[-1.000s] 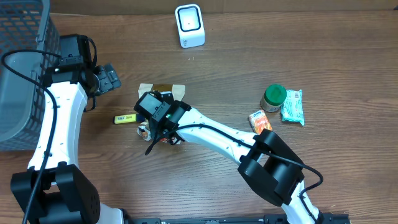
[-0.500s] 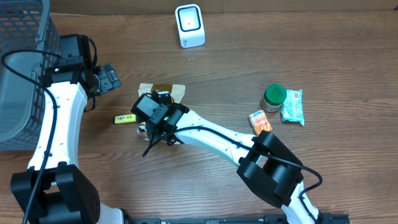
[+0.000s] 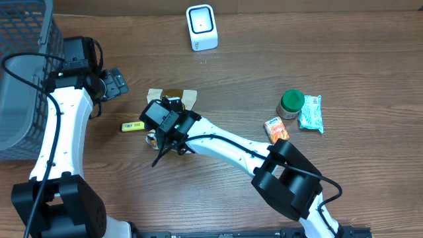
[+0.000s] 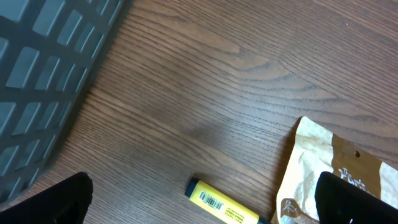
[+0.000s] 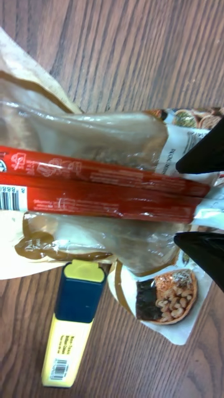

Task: Scan the item barcode
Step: 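Grasp the red sausage sticks with the right gripper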

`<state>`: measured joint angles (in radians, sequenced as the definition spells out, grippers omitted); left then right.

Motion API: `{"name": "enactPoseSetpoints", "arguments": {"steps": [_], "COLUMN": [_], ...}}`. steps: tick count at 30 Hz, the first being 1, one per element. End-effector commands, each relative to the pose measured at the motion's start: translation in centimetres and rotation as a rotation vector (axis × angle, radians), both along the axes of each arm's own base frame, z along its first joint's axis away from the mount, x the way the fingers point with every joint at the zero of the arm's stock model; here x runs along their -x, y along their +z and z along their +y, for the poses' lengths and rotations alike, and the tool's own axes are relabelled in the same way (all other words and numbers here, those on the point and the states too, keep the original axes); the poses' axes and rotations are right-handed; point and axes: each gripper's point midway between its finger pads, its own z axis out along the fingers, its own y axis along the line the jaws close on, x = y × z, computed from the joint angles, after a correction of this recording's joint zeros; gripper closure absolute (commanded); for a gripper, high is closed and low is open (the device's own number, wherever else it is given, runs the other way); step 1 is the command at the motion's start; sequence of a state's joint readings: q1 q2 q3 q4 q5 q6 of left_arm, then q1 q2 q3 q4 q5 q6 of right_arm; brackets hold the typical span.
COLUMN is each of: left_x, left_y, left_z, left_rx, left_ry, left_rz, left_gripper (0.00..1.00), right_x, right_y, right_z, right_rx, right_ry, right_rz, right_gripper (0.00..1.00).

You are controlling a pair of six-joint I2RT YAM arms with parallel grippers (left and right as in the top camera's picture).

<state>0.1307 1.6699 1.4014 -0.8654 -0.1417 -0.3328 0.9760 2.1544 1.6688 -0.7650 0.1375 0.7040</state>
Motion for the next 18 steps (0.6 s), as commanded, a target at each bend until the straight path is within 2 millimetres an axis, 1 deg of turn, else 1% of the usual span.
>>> {"name": "enactPoseSetpoints", "arguments": {"steps": [1,9,12,16,17,18], "left_x": [-0.4,-0.4,-0.4,-0.4,-0.4,-0.4], "left_y": [1.1,1.1,1.1,1.1,1.1,1.1], "left_z": [-0.3,-0.3,-0.3,-0.3,-0.3,-0.3], "left_rx": [-0.008,-0.008,-0.008,-0.008,-0.008,-0.008], "left_ry": [-0.025,-0.025,-0.025,-0.025,-0.025,-0.025], "left_rz": [-0.029,-0.029,-0.029,-0.029,-0.029,-0.029], "left_gripper": [0.0,0.0,0.0,0.0,0.0,0.0], "right_x": [0.5,0.6,0.8,0.9,0.9,0.9], "right_y": [-1.0,-1.3,-1.9,-2.4,-2.4,-2.4], "right_z": [-0.3,-0.4,-0.6,-0.8,-0.8,-0.8], "right_rx": [0.013,0.015,0.017,0.022,0.023,0.022], "right_ry": [-0.001,0.0,0.0,0.001,0.004,0.004], "right_rz": [0.009,0.012,0.012,0.017,0.016,0.016], "right_gripper": [0.69,0.7,0.76,0.78,0.8,0.86]}}
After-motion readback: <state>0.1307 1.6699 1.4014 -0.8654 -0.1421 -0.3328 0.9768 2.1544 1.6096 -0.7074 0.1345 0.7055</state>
